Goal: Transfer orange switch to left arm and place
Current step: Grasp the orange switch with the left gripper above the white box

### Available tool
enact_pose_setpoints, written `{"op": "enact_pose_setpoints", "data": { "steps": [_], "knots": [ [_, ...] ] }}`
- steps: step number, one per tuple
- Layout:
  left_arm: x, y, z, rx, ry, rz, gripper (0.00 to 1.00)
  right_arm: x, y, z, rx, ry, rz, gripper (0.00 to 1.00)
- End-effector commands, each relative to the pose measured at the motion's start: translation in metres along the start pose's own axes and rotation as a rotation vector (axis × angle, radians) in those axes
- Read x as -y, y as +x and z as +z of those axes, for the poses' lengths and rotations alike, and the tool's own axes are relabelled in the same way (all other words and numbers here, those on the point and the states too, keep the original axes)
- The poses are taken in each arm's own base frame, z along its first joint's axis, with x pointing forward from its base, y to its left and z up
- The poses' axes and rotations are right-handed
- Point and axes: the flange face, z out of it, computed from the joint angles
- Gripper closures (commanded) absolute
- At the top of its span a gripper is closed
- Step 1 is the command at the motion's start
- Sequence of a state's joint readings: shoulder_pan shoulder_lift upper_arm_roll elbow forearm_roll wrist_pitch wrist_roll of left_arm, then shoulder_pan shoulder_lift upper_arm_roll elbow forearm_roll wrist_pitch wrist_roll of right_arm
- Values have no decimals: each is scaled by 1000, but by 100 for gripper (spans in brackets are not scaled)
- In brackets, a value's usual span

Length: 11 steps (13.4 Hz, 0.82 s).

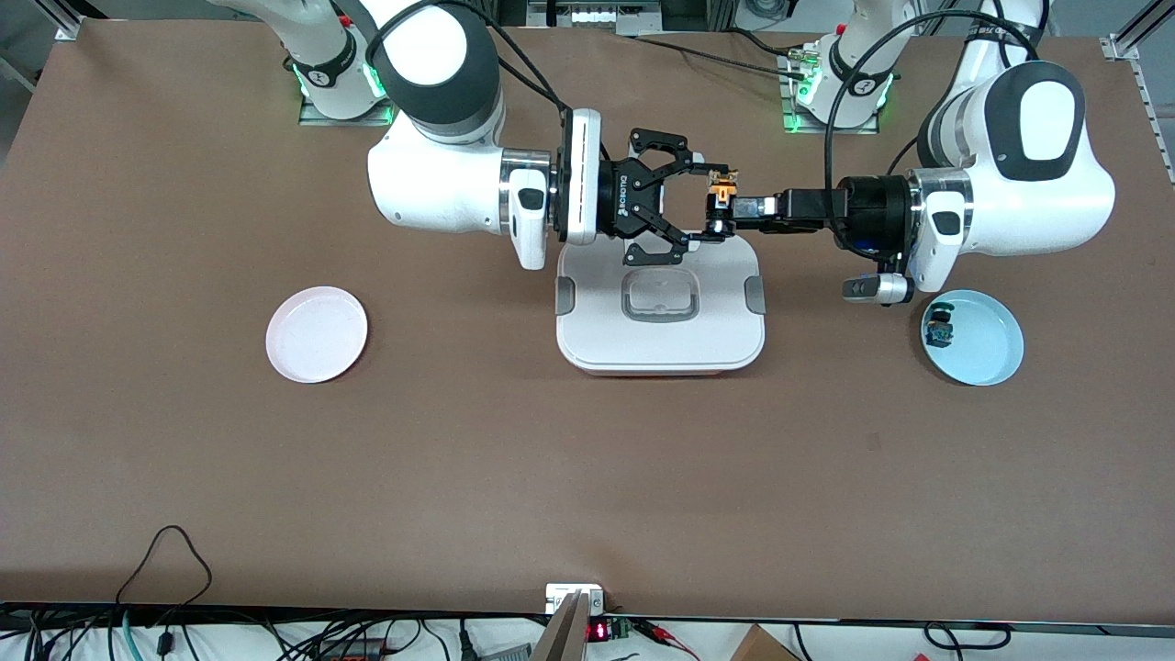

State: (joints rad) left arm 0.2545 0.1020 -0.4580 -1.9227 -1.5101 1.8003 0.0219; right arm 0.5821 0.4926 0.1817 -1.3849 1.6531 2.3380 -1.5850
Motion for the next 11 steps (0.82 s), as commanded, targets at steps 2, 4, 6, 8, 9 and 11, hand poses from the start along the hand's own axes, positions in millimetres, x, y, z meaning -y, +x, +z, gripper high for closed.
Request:
{"op": "enact_pose_setpoints", "data": {
  "steps": [2, 4, 6, 8, 9, 11],
  "knots": [
    [-4, -7, 9, 14, -18, -48, 20, -4, 4, 5, -14, -12, -28, 100],
    [-4, -8, 10, 15, -17, -48, 31, -5, 3, 4, -21, -20, -21, 100],
    [-5, -9, 10, 16, -16, -45, 31, -4, 3, 5, -19, -18, -24, 100],
    [-5, -9, 11, 18, -15, -41, 51, -4, 3, 5, -19, -18, -24, 100],
    [-4, -9, 11, 18, -16, -38, 66, -4, 3, 5, -19, -19, -24, 100],
    [-3, -8, 11, 23, -17, -37, 92, -4, 3, 5, -19, -19, -24, 100]
  ]
}}
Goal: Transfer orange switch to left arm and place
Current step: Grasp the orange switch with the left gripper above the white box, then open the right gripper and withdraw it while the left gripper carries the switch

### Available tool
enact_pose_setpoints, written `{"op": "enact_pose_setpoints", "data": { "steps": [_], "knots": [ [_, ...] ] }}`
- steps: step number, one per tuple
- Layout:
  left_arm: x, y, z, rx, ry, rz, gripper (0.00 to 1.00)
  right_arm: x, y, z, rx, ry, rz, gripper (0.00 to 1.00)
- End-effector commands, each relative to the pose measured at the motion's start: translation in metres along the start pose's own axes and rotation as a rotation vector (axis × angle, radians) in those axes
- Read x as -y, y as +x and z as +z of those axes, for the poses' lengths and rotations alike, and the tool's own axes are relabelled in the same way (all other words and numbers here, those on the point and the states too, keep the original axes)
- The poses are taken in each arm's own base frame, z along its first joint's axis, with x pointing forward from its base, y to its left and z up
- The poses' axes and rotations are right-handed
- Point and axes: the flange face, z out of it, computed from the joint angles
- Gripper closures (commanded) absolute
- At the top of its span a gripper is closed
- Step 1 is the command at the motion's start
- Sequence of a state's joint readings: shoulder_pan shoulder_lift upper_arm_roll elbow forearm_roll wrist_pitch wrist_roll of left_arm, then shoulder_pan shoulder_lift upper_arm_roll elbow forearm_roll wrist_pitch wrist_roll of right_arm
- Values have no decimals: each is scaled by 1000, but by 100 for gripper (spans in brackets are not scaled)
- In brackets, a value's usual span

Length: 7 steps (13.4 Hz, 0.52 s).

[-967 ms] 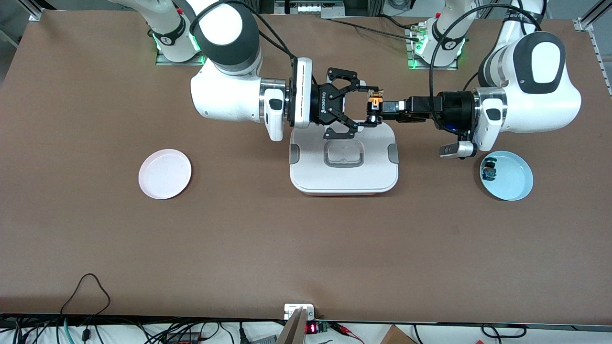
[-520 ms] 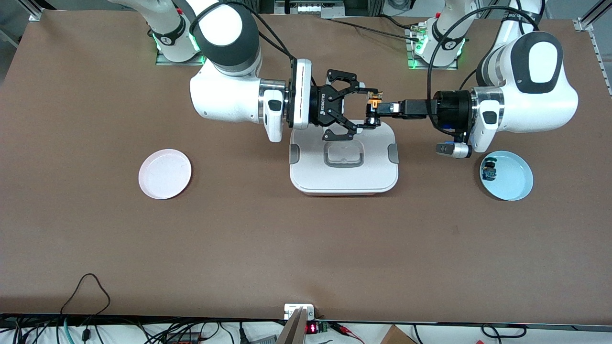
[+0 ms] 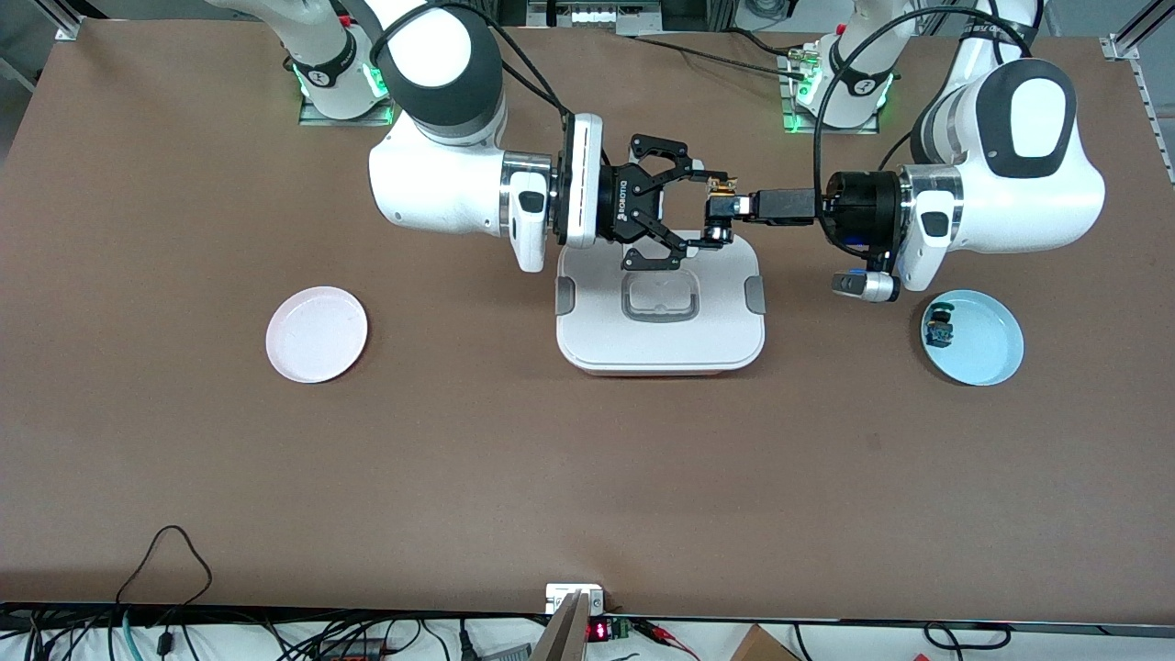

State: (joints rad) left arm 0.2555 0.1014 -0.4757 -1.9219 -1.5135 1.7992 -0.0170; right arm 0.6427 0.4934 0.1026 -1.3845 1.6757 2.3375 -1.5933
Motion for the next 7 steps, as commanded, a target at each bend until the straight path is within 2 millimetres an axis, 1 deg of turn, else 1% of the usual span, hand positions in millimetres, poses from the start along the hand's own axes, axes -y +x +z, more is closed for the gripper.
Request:
{"op": "enact_pose_setpoints", "data": {
  "steps": [1, 3, 4, 5, 7],
  "knots": [
    [-1, -3, -1, 3, -21, -1, 99, -2, 6, 5, -28, 2, -10, 100],
    [-3, -2, -2, 2, -22, 4, 100, -2, 6, 4, -29, 0, -11, 98],
    [-4, -2, -3, 0, -23, 7, 100, -2, 5, 5, -30, 2, 1, 73],
    [-4, -2, -4, -1, -24, 7, 100, -1, 6, 5, -57, 5, 38, 1],
    [-5, -2, -4, 0, -24, 7, 100, 5, 6, 12, -104, 16, 89, 0]
  ]
}}
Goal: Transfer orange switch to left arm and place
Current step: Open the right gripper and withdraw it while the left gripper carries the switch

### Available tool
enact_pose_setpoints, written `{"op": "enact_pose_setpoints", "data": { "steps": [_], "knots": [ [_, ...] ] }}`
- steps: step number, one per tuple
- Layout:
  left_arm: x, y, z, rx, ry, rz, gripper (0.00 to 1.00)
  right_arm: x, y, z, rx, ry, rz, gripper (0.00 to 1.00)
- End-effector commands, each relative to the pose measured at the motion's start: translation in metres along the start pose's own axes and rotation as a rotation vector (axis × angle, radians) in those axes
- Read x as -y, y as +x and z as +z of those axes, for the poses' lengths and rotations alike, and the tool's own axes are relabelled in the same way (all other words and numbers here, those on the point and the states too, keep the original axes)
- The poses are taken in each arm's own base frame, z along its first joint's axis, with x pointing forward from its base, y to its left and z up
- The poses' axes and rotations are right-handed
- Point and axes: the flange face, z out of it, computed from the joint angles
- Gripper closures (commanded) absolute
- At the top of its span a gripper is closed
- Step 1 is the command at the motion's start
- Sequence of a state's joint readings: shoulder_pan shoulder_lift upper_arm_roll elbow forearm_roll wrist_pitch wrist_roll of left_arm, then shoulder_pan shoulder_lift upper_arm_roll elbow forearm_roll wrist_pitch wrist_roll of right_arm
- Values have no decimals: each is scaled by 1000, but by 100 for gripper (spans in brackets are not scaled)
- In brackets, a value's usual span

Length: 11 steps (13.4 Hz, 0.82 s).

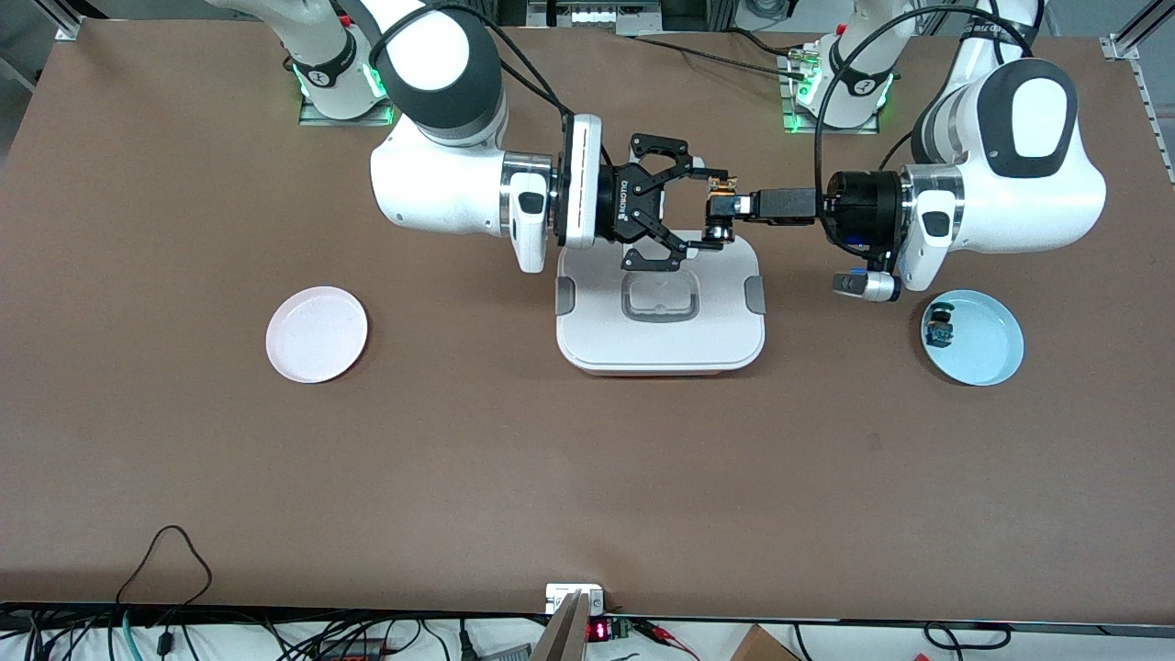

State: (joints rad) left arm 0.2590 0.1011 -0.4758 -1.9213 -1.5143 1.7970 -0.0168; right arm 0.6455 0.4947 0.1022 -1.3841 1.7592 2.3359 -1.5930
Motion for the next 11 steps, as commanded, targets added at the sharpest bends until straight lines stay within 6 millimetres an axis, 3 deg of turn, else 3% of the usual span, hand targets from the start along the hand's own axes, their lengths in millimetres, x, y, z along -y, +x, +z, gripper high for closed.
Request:
{"op": "enact_pose_setpoints", "data": {
  "steps": [1, 4, 6, 11],
  "knots": [
    [-6, -4, -2, 13, -22, 6, 100, 5, 4, 11, -48, 15, 34, 0],
    [-6, -4, -12, 21, -18, 9, 100, 5, 6, 9, -53, 42, 35, 0],
    [-4, 0, -30, 8, -8, 8, 100, -2, 12, 0, -58, 53, 27, 0],
    [19, 1, -107, 10, 199, 12, 100, -25, 17, -34, -48, 58, 12, 0]
  ]
}}
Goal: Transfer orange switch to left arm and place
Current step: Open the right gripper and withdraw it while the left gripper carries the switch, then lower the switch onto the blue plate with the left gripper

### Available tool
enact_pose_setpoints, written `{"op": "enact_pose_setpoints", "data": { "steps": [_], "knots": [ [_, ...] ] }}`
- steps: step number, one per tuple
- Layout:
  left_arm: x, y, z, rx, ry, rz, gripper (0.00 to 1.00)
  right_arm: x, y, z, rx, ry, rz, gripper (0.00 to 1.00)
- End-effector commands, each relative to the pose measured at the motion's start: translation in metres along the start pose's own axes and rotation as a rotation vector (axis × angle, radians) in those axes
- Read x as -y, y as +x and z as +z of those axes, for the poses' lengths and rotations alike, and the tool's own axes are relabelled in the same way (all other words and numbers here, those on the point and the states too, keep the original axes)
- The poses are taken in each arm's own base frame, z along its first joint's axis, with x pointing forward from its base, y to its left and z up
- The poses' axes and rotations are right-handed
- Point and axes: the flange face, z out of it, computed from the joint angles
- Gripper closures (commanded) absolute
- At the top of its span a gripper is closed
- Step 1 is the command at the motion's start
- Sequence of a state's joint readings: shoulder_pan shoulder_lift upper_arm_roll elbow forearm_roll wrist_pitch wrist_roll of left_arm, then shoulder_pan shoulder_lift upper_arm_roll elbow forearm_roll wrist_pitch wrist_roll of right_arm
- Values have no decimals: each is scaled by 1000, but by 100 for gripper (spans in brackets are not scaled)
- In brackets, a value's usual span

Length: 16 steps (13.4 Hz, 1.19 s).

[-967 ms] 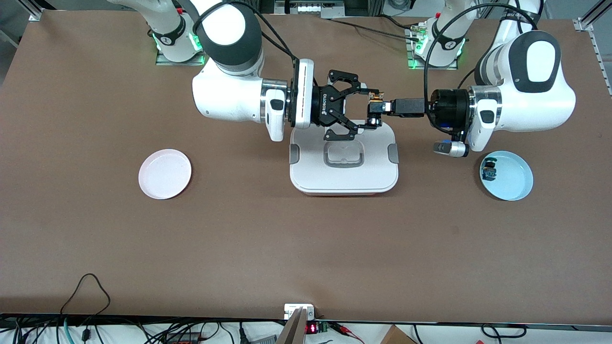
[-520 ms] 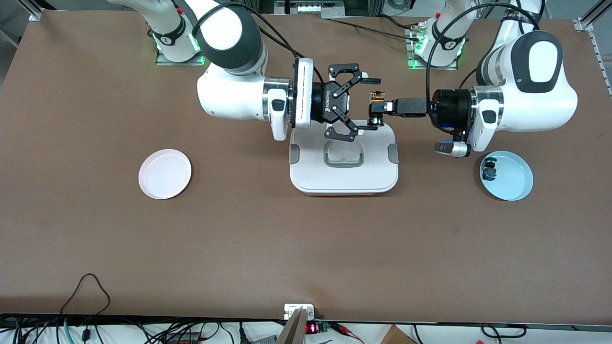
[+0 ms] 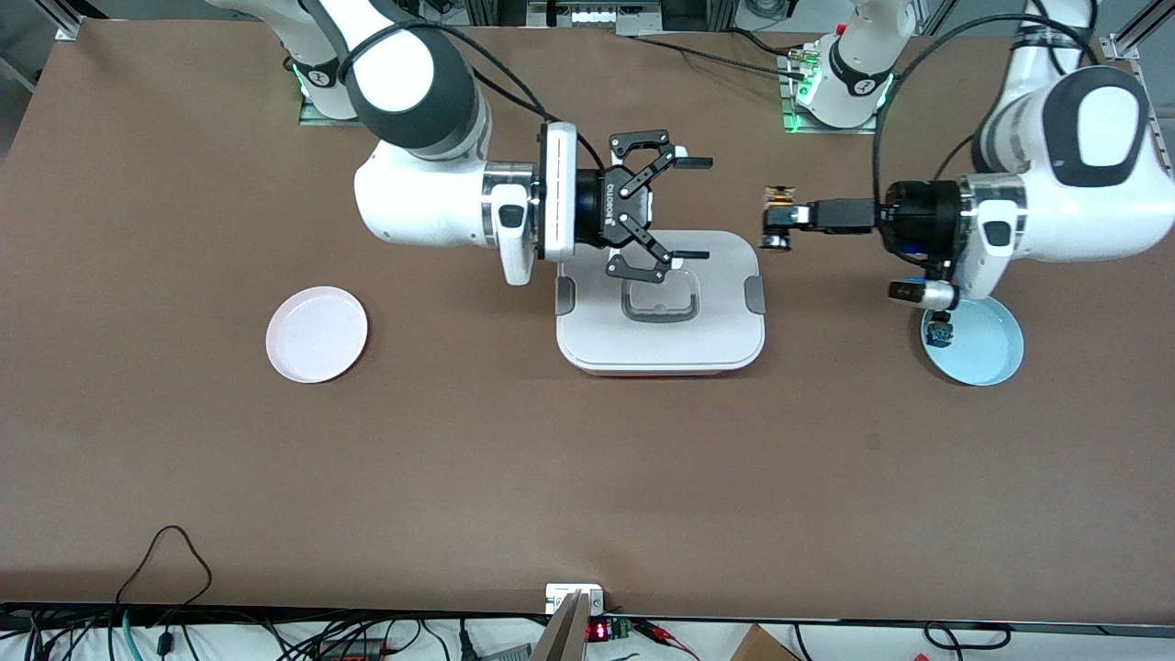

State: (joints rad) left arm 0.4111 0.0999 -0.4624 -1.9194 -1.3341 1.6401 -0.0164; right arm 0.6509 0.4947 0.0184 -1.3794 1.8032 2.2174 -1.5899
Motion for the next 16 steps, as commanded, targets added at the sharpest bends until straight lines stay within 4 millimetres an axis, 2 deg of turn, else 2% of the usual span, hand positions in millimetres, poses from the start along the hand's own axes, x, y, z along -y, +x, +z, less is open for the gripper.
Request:
{"op": "enact_pose_setpoints", "data": {
  "steps": [1, 3, 7, 11, 14, 16],
  "knots": [
    [13, -10, -40, 1, 173, 18, 100, -14, 6, -23, -10, 21, 7, 0],
    [25, -15, -57, -5, 336, 20, 100, -31, 10, -52, -3, 27, 12, 0],
    [62, -17, -89, -25, 715, -4, 100, -60, 12, -107, 4, 39, 42, 0],
    [73, -27, -116, -59, 1129, 6, 100, -82, 10, -163, 70, 32, 108, 0],
    [88, -16, -143, -107, 1343, 18, 100, -91, 12, -210, 219, -6, 230, 0],
    [109, 4, -159, -111, 1447, 29, 100, -96, 15, -239, 300, -60, 334, 0]
  ]
}}
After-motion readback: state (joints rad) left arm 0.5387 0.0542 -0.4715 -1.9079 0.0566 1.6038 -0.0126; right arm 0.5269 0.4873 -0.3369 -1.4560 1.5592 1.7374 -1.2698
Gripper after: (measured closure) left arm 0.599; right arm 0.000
